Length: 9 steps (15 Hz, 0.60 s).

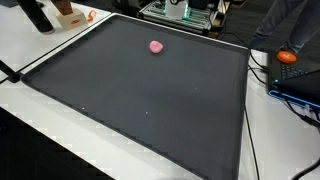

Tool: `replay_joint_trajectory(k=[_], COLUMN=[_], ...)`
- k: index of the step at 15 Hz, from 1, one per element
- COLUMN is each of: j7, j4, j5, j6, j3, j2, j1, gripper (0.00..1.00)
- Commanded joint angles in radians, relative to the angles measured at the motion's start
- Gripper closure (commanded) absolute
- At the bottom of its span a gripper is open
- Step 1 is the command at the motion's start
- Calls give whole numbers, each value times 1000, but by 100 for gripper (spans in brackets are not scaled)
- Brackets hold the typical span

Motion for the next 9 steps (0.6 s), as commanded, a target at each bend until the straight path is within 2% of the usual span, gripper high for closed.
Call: replay_joint_trajectory(k=[1,4,9], j7=[-2,0,42], j4=[2,12,24], j5=[2,9,63], j6=[-3,-16,63], j3=[4,6,45], j2=[0,22,162], j1=[-5,0,27], gripper=[0,0,0])
